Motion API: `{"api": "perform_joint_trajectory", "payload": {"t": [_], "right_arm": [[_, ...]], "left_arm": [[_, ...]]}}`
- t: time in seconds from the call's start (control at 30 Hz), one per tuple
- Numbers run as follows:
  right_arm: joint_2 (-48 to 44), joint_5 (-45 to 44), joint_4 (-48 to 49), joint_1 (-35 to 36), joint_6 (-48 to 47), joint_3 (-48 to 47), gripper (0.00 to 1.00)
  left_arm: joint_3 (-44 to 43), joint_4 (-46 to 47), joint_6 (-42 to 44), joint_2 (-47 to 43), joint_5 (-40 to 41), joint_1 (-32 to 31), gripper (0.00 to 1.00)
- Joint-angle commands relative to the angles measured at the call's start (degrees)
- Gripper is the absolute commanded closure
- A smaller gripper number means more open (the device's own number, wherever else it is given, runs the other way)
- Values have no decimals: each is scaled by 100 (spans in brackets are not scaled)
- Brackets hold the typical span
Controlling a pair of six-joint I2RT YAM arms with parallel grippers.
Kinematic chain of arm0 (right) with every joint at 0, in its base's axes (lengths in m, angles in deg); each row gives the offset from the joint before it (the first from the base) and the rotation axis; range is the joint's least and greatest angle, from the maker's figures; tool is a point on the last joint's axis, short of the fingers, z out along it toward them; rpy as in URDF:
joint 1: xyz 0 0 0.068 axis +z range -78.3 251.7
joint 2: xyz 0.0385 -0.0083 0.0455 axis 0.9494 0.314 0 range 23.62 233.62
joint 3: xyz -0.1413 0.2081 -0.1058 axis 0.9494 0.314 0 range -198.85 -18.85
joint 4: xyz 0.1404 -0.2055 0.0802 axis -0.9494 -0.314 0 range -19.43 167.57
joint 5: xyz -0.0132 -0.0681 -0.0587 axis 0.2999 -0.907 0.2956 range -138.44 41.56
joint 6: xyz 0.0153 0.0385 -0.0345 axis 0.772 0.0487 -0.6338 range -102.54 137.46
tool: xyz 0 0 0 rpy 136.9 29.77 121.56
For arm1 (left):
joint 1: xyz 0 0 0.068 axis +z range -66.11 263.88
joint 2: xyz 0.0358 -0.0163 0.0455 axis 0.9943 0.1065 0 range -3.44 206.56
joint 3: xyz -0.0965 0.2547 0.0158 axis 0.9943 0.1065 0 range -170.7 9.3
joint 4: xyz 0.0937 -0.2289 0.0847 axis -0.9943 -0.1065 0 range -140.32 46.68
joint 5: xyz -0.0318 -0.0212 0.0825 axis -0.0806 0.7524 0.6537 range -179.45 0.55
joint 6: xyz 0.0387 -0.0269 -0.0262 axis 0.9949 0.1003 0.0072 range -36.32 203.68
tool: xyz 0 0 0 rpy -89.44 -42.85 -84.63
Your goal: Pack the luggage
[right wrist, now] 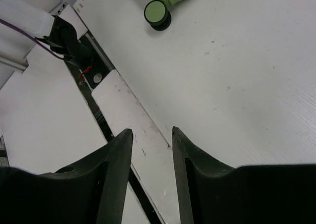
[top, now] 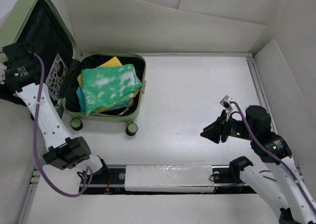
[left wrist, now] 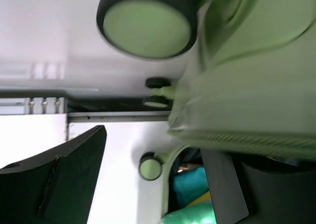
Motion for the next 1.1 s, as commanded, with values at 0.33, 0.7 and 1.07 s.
{"api": "perform_joint_trajectory", "payload": {"t": [0.33, 0.7, 1.07], "right_arm": [[145, -79, 152, 42, -66, 158, 56], [637, 237, 1241, 95, 383, 623, 56], [1445, -246, 1664, 455, 444, 211, 59]], "left_arm": [[-1193, 147, -145, 775, -284, -240, 100], [3934, 3671, -1447, -3011, -4214, -4751, 54], [3942, 4751, 57, -3295, -7754, -4804, 0]]}}
